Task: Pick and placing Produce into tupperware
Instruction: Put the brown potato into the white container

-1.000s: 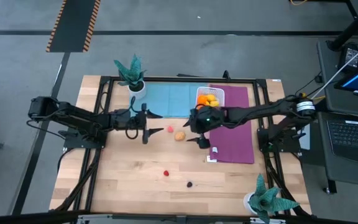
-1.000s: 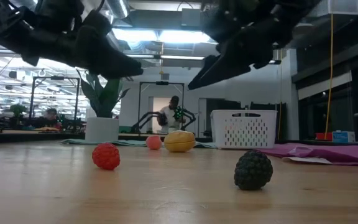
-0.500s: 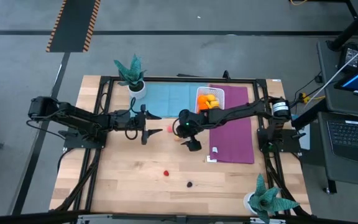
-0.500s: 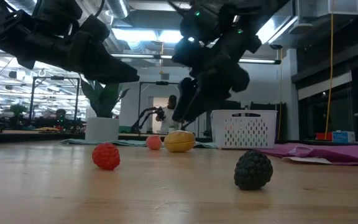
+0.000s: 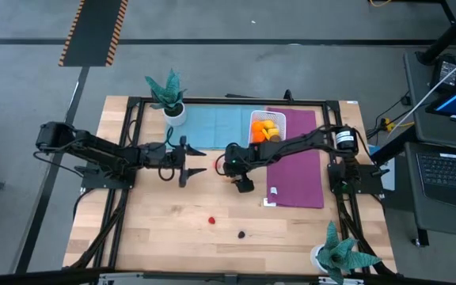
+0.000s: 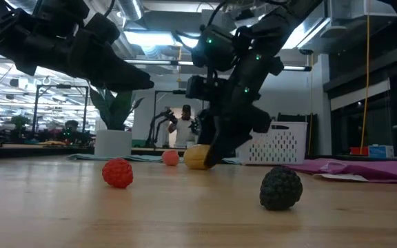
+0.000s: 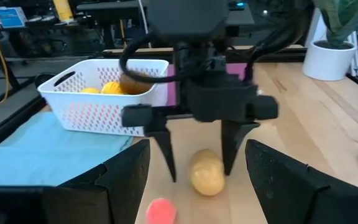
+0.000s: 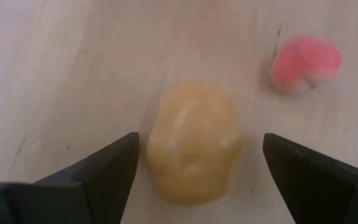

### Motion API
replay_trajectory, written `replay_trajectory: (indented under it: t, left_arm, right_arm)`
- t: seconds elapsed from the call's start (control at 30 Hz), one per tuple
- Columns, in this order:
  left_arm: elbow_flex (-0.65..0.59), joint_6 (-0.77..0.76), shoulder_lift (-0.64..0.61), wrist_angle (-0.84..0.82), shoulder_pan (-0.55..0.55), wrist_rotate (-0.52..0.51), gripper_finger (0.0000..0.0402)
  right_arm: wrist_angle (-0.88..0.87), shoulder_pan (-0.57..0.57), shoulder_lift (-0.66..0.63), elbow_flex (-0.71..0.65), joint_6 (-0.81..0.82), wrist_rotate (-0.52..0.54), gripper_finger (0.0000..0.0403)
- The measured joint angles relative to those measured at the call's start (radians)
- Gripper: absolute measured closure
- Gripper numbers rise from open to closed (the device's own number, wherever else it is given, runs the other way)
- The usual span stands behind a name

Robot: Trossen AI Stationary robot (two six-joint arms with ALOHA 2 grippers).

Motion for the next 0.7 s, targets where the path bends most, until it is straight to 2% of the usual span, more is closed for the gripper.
replay_trajectory:
  t: [0.5, 0.7]
  left_arm:
    - [0.0, 0.0, 0.0, 0.0, -0.036, 0.0, 0.0145]
    - [0.0, 0.0, 0.0, -0.003, -0.038, 0.0, 0.0145]
  right_arm:
    - [0.047, -0.02, 0.009, -0.022, 0.008, -0.007, 0.0063]
    - [0.076, -0.037, 0.006, -0.052, 0.062, -0.015, 0.0063]
